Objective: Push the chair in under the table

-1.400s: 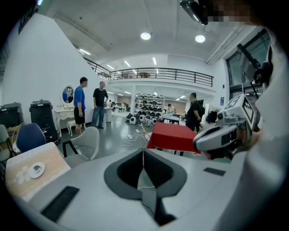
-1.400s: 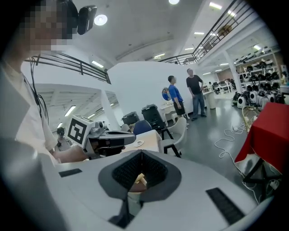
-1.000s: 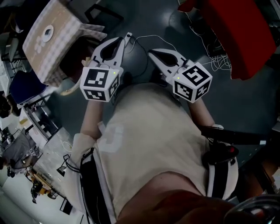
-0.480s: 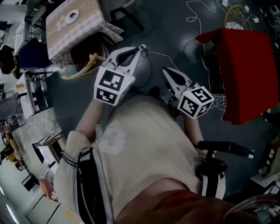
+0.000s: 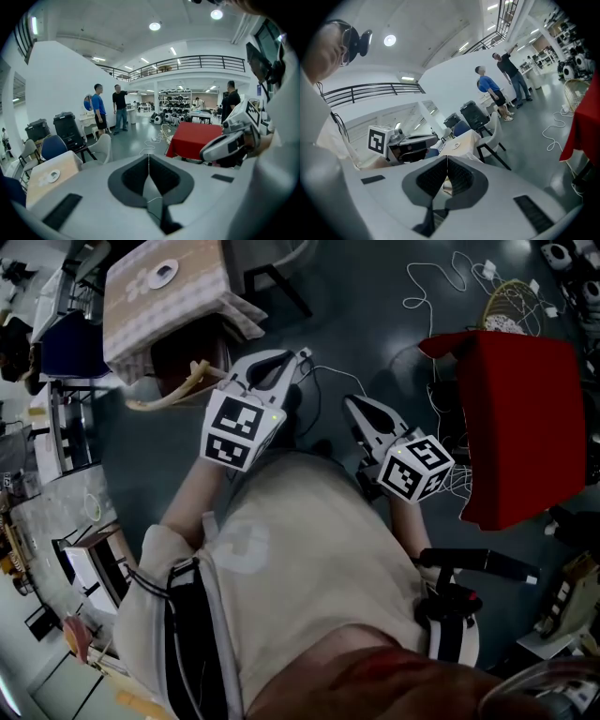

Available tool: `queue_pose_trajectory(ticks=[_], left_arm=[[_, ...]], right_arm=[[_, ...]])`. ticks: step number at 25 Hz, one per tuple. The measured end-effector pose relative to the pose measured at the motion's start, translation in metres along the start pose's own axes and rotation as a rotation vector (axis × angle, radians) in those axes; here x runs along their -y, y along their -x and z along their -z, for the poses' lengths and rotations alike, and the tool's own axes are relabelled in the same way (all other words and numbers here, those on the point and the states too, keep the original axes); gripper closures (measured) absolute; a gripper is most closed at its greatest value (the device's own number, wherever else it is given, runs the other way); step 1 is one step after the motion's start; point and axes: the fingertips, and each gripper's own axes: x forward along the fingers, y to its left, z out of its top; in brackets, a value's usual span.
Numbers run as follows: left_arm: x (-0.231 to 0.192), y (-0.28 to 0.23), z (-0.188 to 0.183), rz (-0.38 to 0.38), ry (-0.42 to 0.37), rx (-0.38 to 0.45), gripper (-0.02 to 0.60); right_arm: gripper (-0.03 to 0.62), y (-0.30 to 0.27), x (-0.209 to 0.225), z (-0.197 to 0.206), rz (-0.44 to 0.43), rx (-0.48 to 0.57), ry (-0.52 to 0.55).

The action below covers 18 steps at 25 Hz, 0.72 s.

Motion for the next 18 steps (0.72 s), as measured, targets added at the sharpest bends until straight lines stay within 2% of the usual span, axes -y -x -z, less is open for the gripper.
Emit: queue_pose_trajectory(ticks=[7,10,14,18], left_arm=[[-0.017,-0.02,-0.003,0.047,-0.003,0.023,0.572],[-0.031,-0.032,-0.002,0.061,0.008,0.03,0.572],[-0.068,-0.05,-0.005,0.072,0.048,0.047,0.572],[-0.111,-0.067,-0.016,0.103,0.098,0.075,0.572]], right_arm=[[0.582,-0.006,0.019,-0.005,0.073,0.002,-0.018],[0.582,-0.014,0.03,-0.004,0.107,-0.005,-0.062],[0.582,-0.04,0.047,-0.019,0.141,-0.021,-0.133],[0.582,-0.076,0.054,-0.046,0.167,-0.034,-0.144]])
